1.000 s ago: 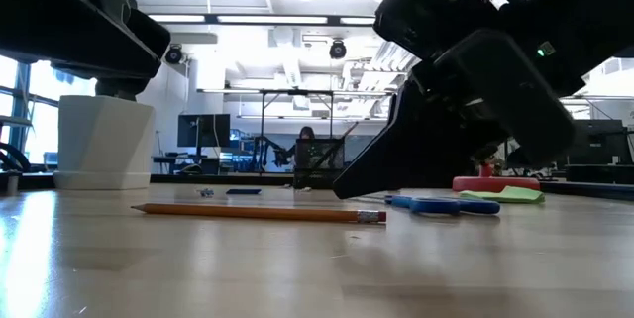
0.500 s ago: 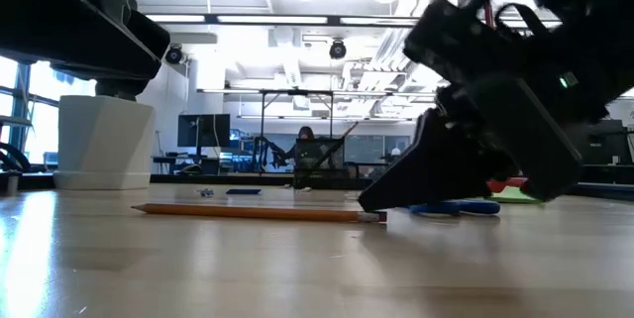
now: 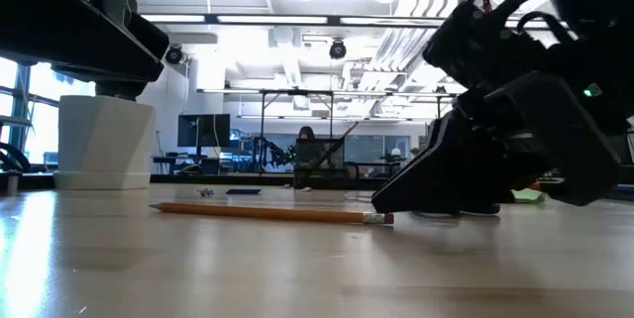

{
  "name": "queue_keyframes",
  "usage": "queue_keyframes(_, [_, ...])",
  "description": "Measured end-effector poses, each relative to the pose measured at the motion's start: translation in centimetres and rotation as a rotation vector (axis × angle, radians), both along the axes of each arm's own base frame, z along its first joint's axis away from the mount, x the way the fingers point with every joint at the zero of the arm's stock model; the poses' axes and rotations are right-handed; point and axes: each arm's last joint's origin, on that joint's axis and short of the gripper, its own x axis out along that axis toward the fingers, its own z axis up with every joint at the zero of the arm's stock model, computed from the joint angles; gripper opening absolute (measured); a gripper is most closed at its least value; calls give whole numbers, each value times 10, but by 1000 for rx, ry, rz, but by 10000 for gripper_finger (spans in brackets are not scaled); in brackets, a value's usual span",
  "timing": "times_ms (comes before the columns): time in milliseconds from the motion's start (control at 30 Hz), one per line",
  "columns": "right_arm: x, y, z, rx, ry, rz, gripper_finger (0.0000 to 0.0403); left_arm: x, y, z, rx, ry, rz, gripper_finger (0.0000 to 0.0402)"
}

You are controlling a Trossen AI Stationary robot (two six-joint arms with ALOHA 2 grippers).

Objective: Pick and place office supplies into organizer
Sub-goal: Put the yellow pencil into the top left section of the desk organizer

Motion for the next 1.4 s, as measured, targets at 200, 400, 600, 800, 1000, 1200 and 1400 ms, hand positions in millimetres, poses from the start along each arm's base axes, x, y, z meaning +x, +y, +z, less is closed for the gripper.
queue_keyframes(200, [-1,5,2,8,-28,3,83,0,0,0,-10,0,6,3])
queue_keyframes(400, [-1,5,2,41,-24,10,83,0,0,0,-10,0,6,3])
queue_keyframes(600, [-1,7,0,75,-10,38,83,0,0,0,-10,0,6,3])
queue_keyframes(800, [-1,6,-9,92,7,19,83,0,0,0,-11,0,7,3])
queue_keyframes(1000, [-3,8,-12,68,5,8,83,0,0,0,-11,0,7,3])
queue_keyframes(1200, [-3,8,-13,63,17,10,70,0,0,0,-11,0,7,3])
queue_keyframes(1400, [-3,8,-14,57,23,15,15,0,0,0,-11,0,7,3])
